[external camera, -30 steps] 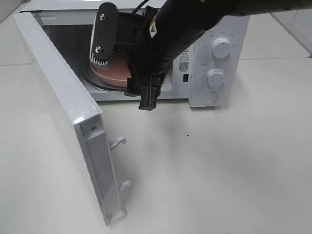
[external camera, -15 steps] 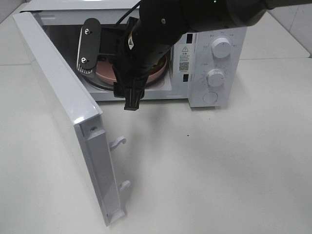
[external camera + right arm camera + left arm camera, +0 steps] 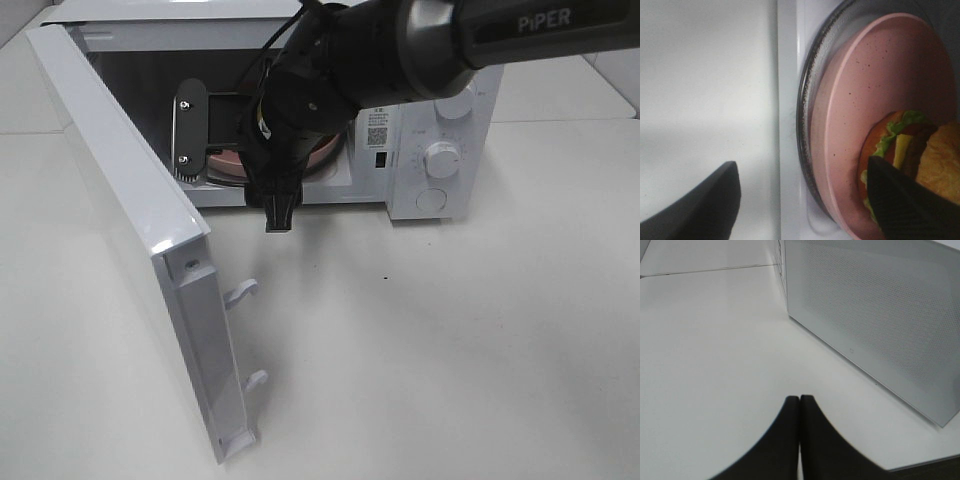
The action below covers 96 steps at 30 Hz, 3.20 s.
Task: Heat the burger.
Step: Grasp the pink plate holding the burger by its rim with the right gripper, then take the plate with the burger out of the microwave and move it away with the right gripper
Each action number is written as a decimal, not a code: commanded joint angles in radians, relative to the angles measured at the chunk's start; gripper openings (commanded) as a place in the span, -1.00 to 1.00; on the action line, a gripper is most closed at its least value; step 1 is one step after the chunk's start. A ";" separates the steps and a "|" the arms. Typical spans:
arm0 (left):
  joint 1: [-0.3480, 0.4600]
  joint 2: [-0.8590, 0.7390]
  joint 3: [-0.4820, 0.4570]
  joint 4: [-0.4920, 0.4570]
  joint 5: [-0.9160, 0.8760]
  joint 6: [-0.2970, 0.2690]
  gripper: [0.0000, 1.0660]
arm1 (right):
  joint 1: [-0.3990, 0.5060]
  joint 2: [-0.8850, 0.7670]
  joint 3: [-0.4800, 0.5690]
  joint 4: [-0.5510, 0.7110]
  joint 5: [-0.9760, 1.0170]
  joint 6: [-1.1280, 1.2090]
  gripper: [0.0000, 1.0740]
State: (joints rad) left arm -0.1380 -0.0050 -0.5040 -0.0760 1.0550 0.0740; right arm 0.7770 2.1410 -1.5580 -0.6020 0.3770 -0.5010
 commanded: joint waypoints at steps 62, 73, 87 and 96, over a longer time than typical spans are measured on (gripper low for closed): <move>0.002 -0.009 0.003 -0.004 -0.015 -0.007 -1.00 | -0.079 0.149 -0.053 -0.062 -0.096 0.205 -1.00; 0.002 -0.009 0.003 -0.004 -0.015 -0.007 -1.00 | -0.079 0.111 -0.053 -0.062 -0.089 0.154 -1.00; 0.002 -0.009 0.003 -0.004 -0.015 -0.007 -1.00 | -0.079 0.036 -0.051 0.167 0.006 -0.171 -1.00; 0.002 -0.009 0.003 -0.004 -0.015 -0.007 -1.00 | -0.079 -0.037 0.007 0.290 0.046 -0.369 -1.00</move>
State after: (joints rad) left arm -0.1380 -0.0050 -0.5040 -0.0760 1.0550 0.0740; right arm 0.7090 2.1340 -1.5460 -0.2950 0.4250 -0.8480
